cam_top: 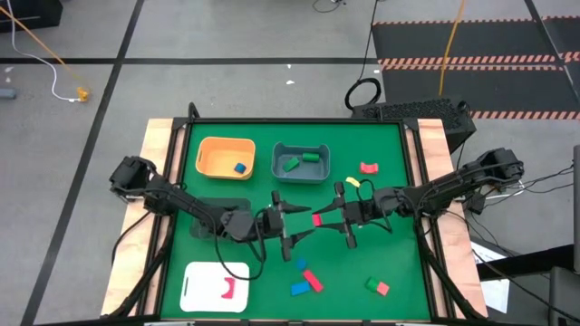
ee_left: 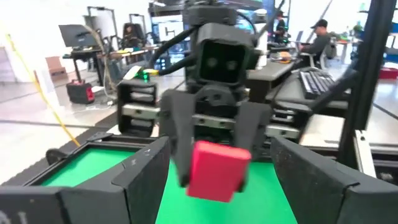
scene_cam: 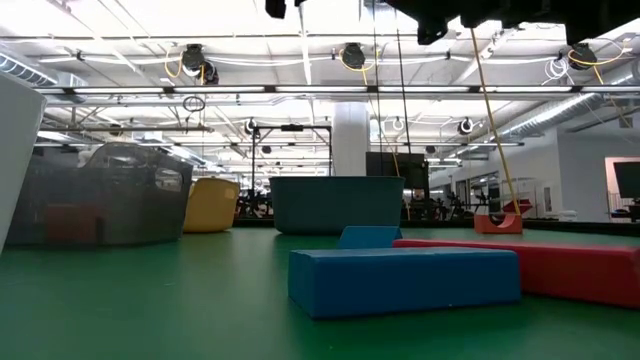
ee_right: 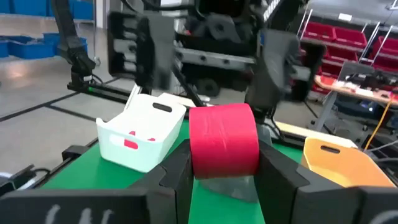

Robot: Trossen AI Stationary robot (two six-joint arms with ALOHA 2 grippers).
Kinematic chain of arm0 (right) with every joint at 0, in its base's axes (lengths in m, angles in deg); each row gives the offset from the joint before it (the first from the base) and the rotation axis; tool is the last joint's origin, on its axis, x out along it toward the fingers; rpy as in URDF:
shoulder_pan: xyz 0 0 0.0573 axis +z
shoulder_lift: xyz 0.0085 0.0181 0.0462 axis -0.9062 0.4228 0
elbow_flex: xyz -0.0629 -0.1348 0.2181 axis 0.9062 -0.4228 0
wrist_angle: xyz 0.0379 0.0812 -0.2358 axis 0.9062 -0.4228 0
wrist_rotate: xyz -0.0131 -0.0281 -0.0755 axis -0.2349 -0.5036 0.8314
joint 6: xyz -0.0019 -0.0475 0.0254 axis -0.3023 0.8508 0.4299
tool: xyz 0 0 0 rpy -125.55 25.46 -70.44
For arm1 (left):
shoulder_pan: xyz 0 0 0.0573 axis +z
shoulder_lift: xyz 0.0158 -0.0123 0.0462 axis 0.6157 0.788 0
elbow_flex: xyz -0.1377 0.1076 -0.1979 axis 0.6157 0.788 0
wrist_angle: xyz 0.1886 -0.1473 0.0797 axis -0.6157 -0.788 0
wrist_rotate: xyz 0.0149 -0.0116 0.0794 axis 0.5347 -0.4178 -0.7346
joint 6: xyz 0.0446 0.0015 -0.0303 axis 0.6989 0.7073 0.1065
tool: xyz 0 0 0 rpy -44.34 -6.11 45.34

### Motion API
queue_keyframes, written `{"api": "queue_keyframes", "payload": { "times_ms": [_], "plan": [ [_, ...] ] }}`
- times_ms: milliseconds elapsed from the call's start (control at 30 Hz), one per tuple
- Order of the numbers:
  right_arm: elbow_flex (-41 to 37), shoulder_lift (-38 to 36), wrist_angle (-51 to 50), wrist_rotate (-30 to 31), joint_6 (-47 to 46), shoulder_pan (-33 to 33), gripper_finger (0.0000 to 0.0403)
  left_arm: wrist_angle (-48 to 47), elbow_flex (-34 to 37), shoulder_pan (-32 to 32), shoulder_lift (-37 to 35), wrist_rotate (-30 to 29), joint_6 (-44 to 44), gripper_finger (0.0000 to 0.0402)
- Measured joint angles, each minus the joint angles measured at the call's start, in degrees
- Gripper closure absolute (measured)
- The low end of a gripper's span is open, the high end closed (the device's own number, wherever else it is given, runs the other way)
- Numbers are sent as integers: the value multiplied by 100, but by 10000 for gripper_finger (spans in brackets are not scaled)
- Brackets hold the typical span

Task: Sort & place blocks by color
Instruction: Put the red half circle block into the white bin

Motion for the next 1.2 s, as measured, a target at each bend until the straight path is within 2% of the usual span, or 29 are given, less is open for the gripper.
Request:
{"api": "queue_keyframes", "payload": {
  "times_ms": [133,300,600,700,967,1200],
  "plan": [
    [2,-2,28,-12,7,0,285,1,0,98,0,-2,24,122],
    [2,-2,216,-16,-17,-2,285,-56,0,160,0,6,738,124],
    [-1,2,342,-29,-30,0,285,-119,0,274,0,381,990,122],
    [0,2,345,-25,-32,-2,285,-119,0,326,0,463,940,127],
    [0,175,636,9,-38,-4,285,-69,4,545,4,686,128,129],
    [2,376,806,49,-167,-15,285,-77,4,561,11,665,221,162]
  ]
}}
